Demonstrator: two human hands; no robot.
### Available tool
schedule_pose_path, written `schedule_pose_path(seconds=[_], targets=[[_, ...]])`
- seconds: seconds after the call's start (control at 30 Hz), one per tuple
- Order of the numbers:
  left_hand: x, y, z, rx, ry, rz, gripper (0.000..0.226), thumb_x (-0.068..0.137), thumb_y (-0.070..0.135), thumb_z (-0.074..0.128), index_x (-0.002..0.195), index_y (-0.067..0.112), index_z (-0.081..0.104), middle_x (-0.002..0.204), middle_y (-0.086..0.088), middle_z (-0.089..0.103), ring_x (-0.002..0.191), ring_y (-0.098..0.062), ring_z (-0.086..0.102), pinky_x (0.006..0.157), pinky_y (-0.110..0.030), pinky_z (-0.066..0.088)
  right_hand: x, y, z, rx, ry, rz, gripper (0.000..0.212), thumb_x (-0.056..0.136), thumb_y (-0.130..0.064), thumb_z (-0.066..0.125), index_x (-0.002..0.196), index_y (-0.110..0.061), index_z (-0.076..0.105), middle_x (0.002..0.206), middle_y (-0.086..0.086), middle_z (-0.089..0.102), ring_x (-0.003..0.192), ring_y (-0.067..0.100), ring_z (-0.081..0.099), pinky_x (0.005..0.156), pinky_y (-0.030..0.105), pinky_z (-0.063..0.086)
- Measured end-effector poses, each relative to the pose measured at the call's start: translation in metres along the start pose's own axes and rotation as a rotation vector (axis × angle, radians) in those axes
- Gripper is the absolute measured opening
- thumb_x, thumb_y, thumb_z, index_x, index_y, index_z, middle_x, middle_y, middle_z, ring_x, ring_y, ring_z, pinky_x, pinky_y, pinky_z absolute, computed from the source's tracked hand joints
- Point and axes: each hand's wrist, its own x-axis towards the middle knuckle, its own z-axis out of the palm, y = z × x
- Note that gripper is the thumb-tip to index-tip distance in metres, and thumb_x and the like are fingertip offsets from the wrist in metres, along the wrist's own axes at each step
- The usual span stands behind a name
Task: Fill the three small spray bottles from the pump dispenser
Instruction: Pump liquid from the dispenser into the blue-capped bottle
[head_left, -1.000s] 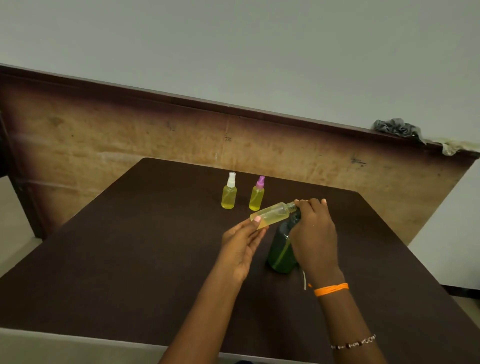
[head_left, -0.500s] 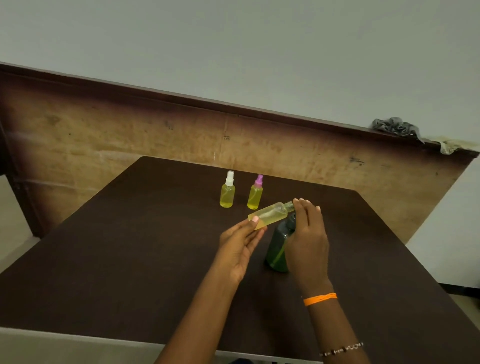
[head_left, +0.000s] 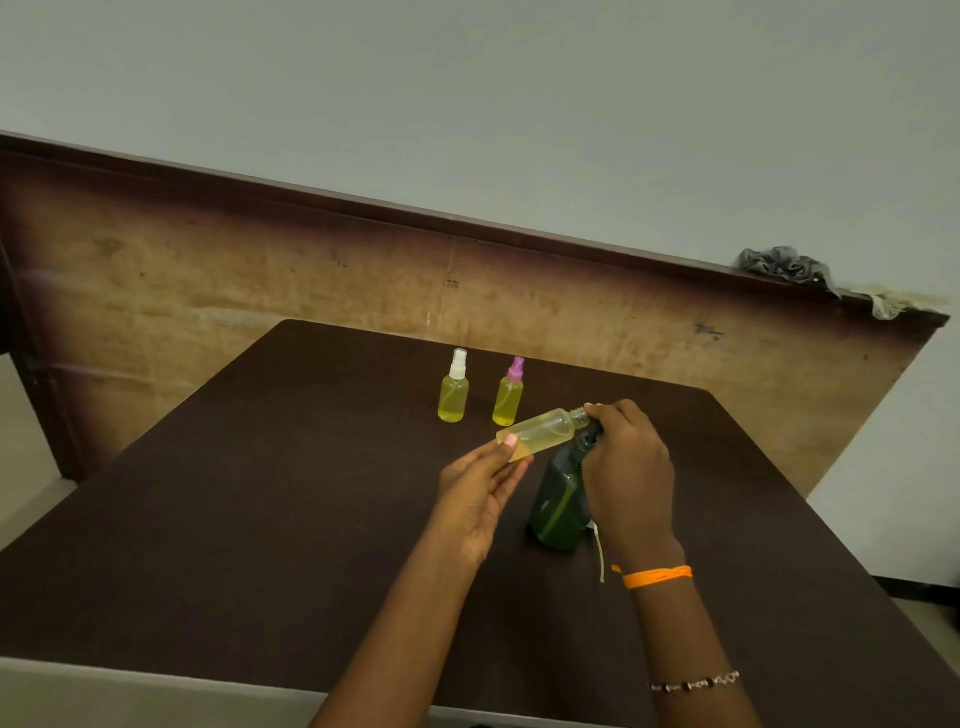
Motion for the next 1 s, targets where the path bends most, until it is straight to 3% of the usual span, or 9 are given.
schedule_pose_path(seconds=[0.13,0.3,0.37,0.5,0.6,0.7,0.87,1.0], targets=[[-0.001,-0.001,0.0,-0.002,0.004,0.006,0.01,0.086,0.002,0.06,0.096,0.0,0.061,0.095,-0.016,0.067,0.092,-0.023,0.065,0.073,-0.023,0.056,-0.018,-0.003,0.008,0.024,0.03,-0.012,0.043,0.072,0.019,0.057,0.112,0.006,0.062,0.105,0.019,0.061,0.095,0.035,0.062,0.076,0.042,0.055],[-0.003,-0.001,0.0,-0.004,0.002,-0.009,0.013,0.086,0.001,0.06,0.098,-0.002,0.06,0.095,-0.016,0.067,0.093,-0.023,0.065,0.074,-0.023,0.055,-0.005,-0.002,0.002,-0.005,-0.004,0.005,0.03,0.075,0.015,0.054,0.102,0.005,0.064,0.092,0.016,0.058,0.07,0.036,0.06,0.053,0.035,0.045],[-0.002,-0.001,0.0,-0.011,-0.006,-0.006,0.015,0.086,0.002,0.06,0.101,-0.002,0.06,0.096,-0.016,0.067,0.094,-0.023,0.065,0.073,-0.023,0.056,-0.004,-0.004,0.0,-0.001,0.015,0.03,0.029,0.079,0.012,0.05,0.103,0.005,0.065,0.094,0.017,0.058,0.07,0.037,0.059,0.052,0.034,0.041],[-0.003,-0.002,0.0,0.011,-0.016,0.003,0.018,0.086,0.002,0.059,0.104,-0.003,0.06,0.098,-0.016,0.067,0.095,-0.023,0.064,0.076,-0.023,0.055,-0.016,-0.003,0.01,-0.006,0.034,-0.016,0.033,0.078,0.01,0.05,0.108,0.006,0.063,0.099,0.017,0.061,0.075,0.035,0.064,0.056,0.036,0.052],[-0.003,-0.002,0.0,0.015,-0.023,0.008,0.023,0.086,0.001,0.059,0.108,-0.005,0.058,0.098,-0.015,0.067,0.099,-0.023,0.064,0.077,-0.023,0.055,-0.003,-0.001,0.002,0.001,0.005,-0.009,0.03,0.079,0.008,0.046,0.101,0.004,0.066,0.094,0.017,0.06,0.069,0.039,0.06,0.053,0.039,0.048],[-0.002,-0.001,0.001,0.011,-0.016,0.006,0.022,0.086,0.001,0.059,0.107,-0.004,0.058,0.098,-0.015,0.067,0.098,-0.023,0.064,0.077,-0.023,0.055,0.0,0.004,0.0,0.038,0.013,0.036,0.032,0.083,0.008,0.046,0.106,0.001,0.067,0.099,0.013,0.061,0.081,0.037,0.061,0.061,0.041,0.05],[-0.002,-0.002,0.0,0.005,-0.009,0.002,0.02,0.086,0.0,0.058,0.106,-0.005,0.058,0.097,-0.016,0.067,0.095,-0.023,0.064,0.077,-0.024,0.055,-0.018,0.007,0.015,0.15,0.098,-0.027,0.046,0.082,-0.007,0.029,0.11,0.003,0.064,0.108,0.016,0.063,0.102,0.031,0.062,0.086,0.038,0.053],[-0.002,-0.001,0.0,0.012,-0.008,0.0,0.014,0.086,0.0,0.059,0.1,-0.002,0.06,0.098,-0.016,0.066,0.096,-0.024,0.064,0.076,-0.023,0.055,-0.002,0.005,0.007,0.122,0.073,0.012,0.037,0.079,0.004,0.038,0.101,0.003,0.067,0.098,0.016,0.063,0.089,0.035,0.063,0.072,0.04,0.053]])
